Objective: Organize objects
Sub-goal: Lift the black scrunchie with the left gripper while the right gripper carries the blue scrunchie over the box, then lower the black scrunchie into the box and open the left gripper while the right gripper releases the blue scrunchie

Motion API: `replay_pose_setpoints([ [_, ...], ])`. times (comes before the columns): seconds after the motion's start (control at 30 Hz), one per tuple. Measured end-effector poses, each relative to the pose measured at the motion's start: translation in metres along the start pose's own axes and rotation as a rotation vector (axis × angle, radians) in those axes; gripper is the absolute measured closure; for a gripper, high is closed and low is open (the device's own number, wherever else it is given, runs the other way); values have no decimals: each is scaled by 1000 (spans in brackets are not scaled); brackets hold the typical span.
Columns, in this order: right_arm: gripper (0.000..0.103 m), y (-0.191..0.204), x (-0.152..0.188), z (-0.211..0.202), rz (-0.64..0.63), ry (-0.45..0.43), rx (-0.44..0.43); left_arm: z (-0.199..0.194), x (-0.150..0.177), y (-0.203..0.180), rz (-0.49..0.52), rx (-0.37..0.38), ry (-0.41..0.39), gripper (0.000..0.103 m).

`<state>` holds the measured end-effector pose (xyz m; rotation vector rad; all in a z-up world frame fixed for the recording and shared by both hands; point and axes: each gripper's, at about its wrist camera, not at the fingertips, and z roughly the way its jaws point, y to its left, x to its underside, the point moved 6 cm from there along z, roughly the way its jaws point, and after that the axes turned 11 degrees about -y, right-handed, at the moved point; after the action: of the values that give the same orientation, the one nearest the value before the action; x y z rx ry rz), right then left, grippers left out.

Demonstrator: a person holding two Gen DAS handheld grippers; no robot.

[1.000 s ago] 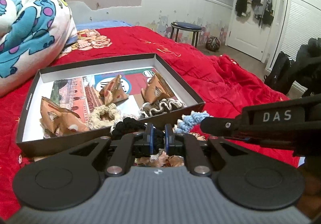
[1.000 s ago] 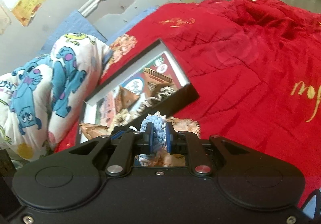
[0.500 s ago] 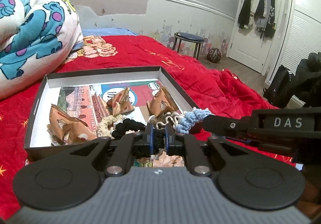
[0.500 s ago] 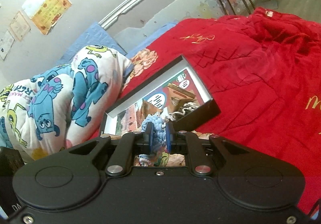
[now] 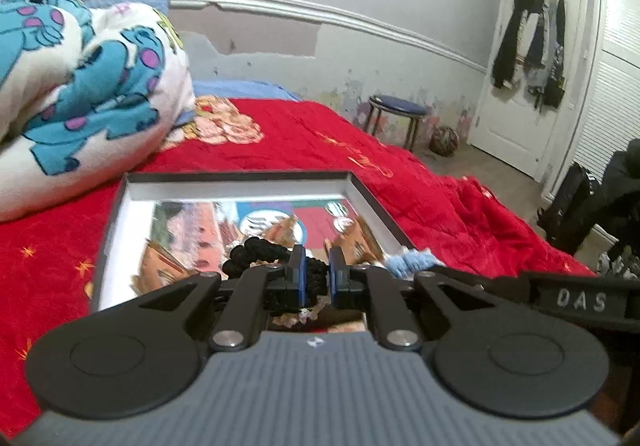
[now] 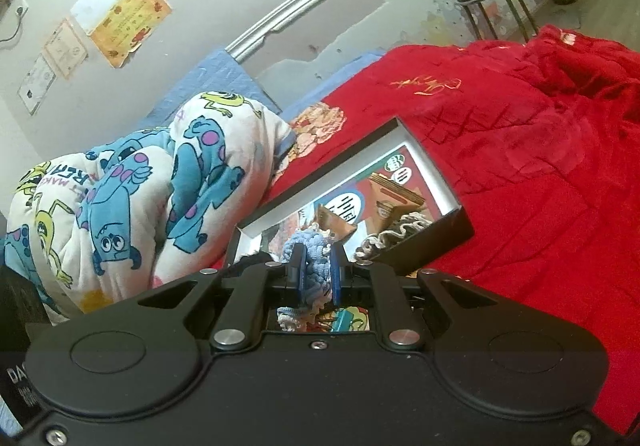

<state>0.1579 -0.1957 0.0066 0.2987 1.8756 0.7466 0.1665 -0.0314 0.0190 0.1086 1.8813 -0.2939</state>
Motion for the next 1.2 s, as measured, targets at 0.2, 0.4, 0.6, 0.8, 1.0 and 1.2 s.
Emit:
replay_pose_setpoints([
  [0.2, 90, 6, 3, 4, -13, 8, -26, -3, -14, 19, -17, -48, -43, 89],
  [0.4, 90, 10, 10, 13, -28, 28, -37, -1, -24, 40, -26, -106, -74, 89],
  [0.6, 90, 12, 15, 19, -37, 44, -43, 8, -34, 63, -20, -183, -114, 89],
  [0.8, 90, 13, 17, 24, -44, 52, -57, 21, -29, 91, -114, -222, -76, 89],
  [1.0, 90, 13, 14, 32, -52, 37, -49, 22, -26, 95, -113, -238, -68, 89],
  [1.2, 90, 13, 6, 42, -42, 25, -55, 23, -25, 94, -109, -240, -65, 89],
])
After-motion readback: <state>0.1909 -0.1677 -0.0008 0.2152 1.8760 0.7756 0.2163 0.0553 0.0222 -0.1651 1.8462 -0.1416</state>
